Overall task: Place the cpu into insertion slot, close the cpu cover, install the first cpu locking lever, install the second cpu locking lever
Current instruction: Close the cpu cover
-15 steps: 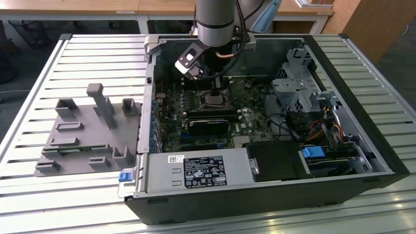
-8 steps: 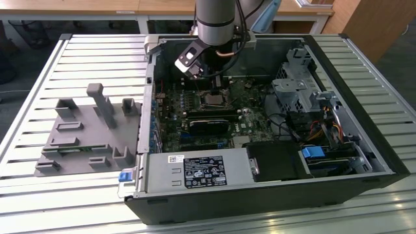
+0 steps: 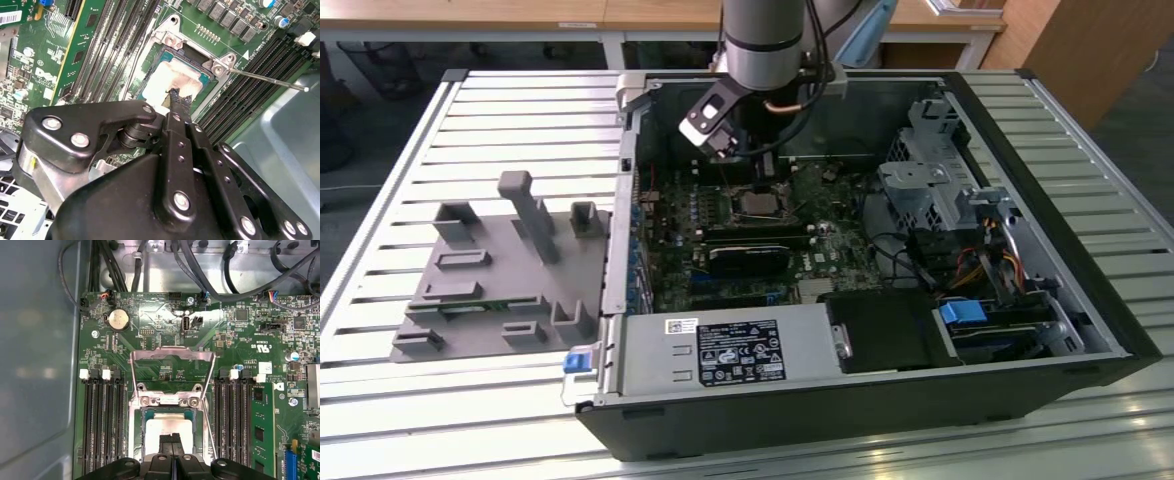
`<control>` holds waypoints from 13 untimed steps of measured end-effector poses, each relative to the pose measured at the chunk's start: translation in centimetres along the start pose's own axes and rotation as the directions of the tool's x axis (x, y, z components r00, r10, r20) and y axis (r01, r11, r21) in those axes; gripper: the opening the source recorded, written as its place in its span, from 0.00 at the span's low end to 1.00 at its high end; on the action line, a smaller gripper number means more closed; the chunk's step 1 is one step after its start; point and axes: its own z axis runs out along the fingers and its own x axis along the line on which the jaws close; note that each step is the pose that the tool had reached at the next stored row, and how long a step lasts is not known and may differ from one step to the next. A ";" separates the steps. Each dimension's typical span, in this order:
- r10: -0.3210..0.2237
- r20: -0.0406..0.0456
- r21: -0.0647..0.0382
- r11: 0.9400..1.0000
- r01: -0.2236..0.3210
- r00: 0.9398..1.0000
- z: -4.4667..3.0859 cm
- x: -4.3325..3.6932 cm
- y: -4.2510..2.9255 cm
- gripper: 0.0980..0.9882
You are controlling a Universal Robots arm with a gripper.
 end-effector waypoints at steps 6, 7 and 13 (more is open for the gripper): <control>0.000 0.000 0.001 1.000 0.000 1.000 -0.26 0.01 0.05 0.01; 0.000 0.000 0.001 1.000 0.000 1.000 -0.32 0.01 0.06 0.01; 0.001 0.000 0.002 1.000 -0.001 1.000 -1.93 0.03 0.20 0.01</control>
